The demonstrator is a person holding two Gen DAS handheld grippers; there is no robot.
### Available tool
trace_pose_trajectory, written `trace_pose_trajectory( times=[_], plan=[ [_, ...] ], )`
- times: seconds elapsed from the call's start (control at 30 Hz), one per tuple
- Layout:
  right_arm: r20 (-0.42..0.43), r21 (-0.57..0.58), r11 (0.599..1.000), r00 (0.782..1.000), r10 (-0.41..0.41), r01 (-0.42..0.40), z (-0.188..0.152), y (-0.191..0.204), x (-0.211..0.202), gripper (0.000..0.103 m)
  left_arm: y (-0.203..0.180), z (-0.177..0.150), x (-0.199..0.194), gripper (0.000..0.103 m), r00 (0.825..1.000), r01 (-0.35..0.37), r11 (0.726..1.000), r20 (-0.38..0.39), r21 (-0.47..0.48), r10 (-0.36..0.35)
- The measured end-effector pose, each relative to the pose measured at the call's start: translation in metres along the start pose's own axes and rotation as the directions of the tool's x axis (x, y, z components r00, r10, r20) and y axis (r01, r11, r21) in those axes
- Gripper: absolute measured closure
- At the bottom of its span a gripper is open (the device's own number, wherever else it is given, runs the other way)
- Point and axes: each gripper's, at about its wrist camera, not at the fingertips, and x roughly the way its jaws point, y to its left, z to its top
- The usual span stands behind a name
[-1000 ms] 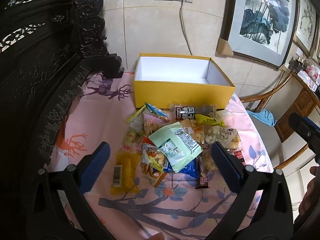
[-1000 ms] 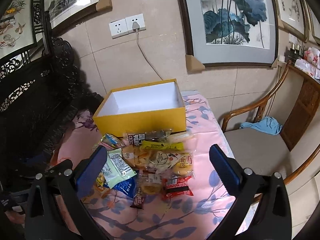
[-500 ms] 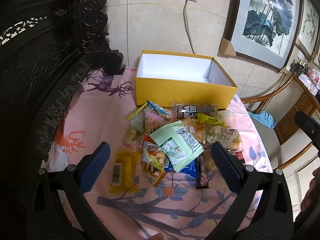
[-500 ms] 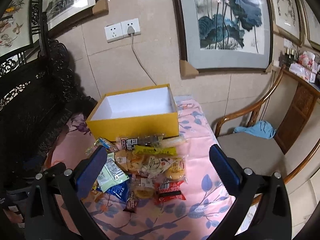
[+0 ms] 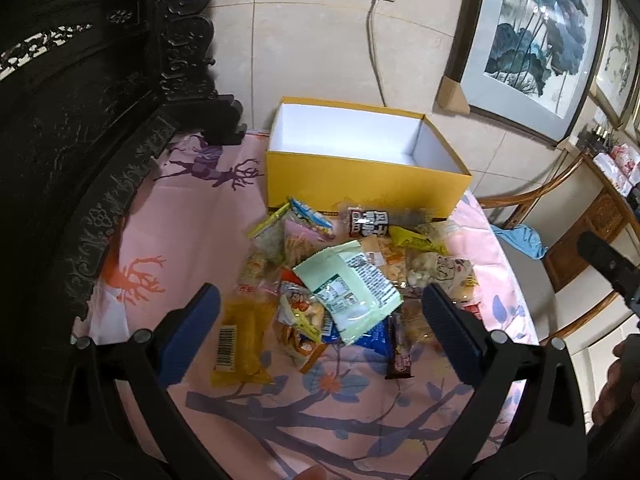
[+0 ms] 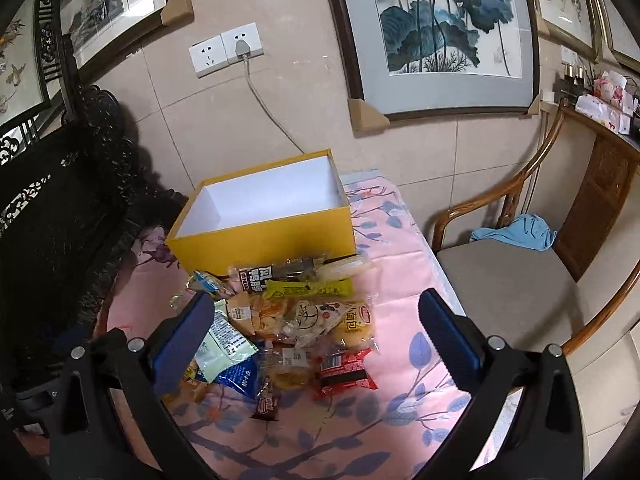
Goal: Organize snacks
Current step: 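Grasp the white bread bag with the right gripper while the left grasps the green packet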
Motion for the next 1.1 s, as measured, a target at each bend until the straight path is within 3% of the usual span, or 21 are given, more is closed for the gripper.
trace_pose_trajectory(
  times=[0.07, 0.23, 0.3, 0.4, 0.5, 0.6, 0.73, 0.8, 0.83, 0.87, 0.93, 1.03, 1.1],
  plan=[
    [-0.001, 0.0, 1.0, 1.0, 0.007, -0.007, -0.001, -0.001, 0.002, 0.001, -0.001, -0.001, 0.001, 0.002, 1.0, 0.002, 1.0, 0.001, 0.01, -0.002],
    [-0.007, -0.126, 0.992, 1.0, -0.01, 0.009, -0.015, 0.0, 0.023, 0.001, 0.005, -0.009, 0.008, 0.002, 0.995, -0.102, 0.993, 0.019, 0.055, 0.102],
    [-0.043, -0.179, 0.983, 0.998, -0.045, 0.036, -0.023, -0.005, 0.041, 0.001, 0.009, -0.017, 0.011, 0.002, 0.989, -0.144, 0.987, 0.025, 0.072, 0.142],
    [-0.145, -0.246, 0.969, 0.989, -0.033, -0.004, -0.038, -0.007, 0.078, 0.001, 0.013, -0.028, 0.018, 0.002, 0.985, -0.172, 0.98, 0.03, 0.102, 0.169],
    [-0.192, -0.303, 0.951, 0.981, 0.0, -0.059, -0.046, 0.001, 0.121, 0.001, 0.016, -0.037, 0.034, 0.002, 0.982, -0.188, 0.976, -0.011, 0.112, 0.191],
    [-0.23, -0.316, 0.945, 0.973, 0.013, -0.087, -0.046, 0.005, 0.158, 0.001, 0.022, -0.043, 0.052, 0.002, 0.982, -0.167, 0.983, -0.082, 0.073, 0.172],
    [-0.268, -0.382, 0.914, 0.963, 0.033, -0.137, -0.041, 0.01, 0.203, 0.001, 0.035, -0.043, 0.082, 0.002, 0.981, -0.076, 0.995, -0.181, -0.068, 0.062],
    [-0.326, -0.387, 0.909, 0.945, 0.022, -0.154, -0.041, 0.01, 0.223, 0.027, 0.035, -0.038, 0.091, 0.002, 0.981, -0.075, 0.993, -0.184, -0.087, 0.058],
    [-0.37, -0.353, 0.916, 0.928, 0.051, -0.191, -0.04, 0.007, 0.231, 0.029, 0.032, -0.036, 0.093, 0.002, 0.982, -0.072, 0.994, -0.18, -0.079, 0.057],
    [-0.375, -0.336, 0.921, 0.925, 0.062, -0.198, -0.038, 0.005, 0.231, 0.042, 0.027, -0.033, 0.095, 0.002, 0.982, -0.071, 0.995, -0.177, -0.063, 0.059],
    [-0.387, -0.331, 0.921, 0.92, 0.065, -0.205, -0.035, 0.005, 0.224, 0.056, 0.012, -0.025, 0.103, 0.002, 0.982, -0.059, 0.998, -0.18, -0.017, 0.055],
    [-0.397, -0.283, 0.941, 0.916, 0.06, -0.184, -0.032, -0.004, 0.203, 0.057, -0.008, -0.017, 0.115, 0.002, 0.98, 0.023, 1.0, -0.199, 0.005, -0.021],
    [-0.377, -0.217, 0.958, 0.922, 0.092, -0.185, -0.029, -0.017, 0.182, 0.057, -0.023, -0.014, 0.126, 0.002, 0.98, 0.01, 0.999, -0.2, 0.049, 0.0]
  ],
)
